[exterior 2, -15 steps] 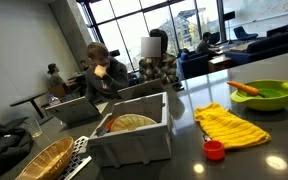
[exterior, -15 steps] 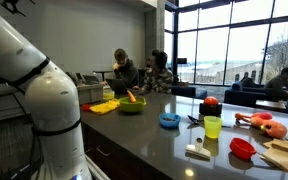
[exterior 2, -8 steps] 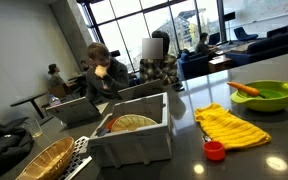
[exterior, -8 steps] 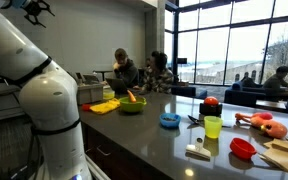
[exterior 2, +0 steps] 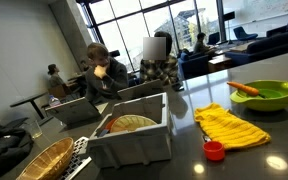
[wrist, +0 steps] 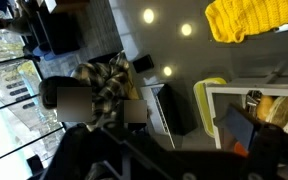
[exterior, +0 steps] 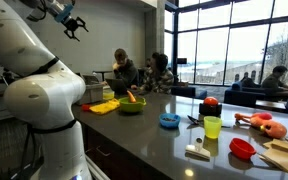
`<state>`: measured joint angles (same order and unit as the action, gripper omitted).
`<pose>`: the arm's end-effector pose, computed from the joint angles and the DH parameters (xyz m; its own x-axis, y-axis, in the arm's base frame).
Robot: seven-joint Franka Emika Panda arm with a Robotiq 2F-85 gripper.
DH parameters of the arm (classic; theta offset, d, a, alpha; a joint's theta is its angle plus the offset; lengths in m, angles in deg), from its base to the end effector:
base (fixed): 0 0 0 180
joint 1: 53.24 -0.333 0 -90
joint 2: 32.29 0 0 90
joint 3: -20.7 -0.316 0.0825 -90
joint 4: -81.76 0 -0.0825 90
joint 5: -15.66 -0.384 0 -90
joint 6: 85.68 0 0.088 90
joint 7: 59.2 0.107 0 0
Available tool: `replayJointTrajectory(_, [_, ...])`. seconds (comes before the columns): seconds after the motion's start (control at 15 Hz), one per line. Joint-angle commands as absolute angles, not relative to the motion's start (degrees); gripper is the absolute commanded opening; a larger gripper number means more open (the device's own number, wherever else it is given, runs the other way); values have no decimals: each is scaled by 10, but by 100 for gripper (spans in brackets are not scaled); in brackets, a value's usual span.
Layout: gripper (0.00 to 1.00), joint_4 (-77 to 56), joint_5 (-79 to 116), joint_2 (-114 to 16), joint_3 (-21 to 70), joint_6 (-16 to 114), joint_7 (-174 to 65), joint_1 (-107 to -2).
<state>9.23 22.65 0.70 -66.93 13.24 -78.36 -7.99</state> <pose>0.2361 0.5420 0.7322 0.2916 0.9444 0.1517 0.6149 -0.3066 0.7266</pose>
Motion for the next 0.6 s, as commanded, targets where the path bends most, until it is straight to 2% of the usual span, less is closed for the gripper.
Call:
replayJointTrajectory(0.0, [100,142,196,14,-745,102,-829,-16])
replayJointTrajectory(0.33, [100,194,161,39,-837,74,-859,31])
replayJointTrajectory(0.53, [100,202,131,57,-850,59,-887,43])
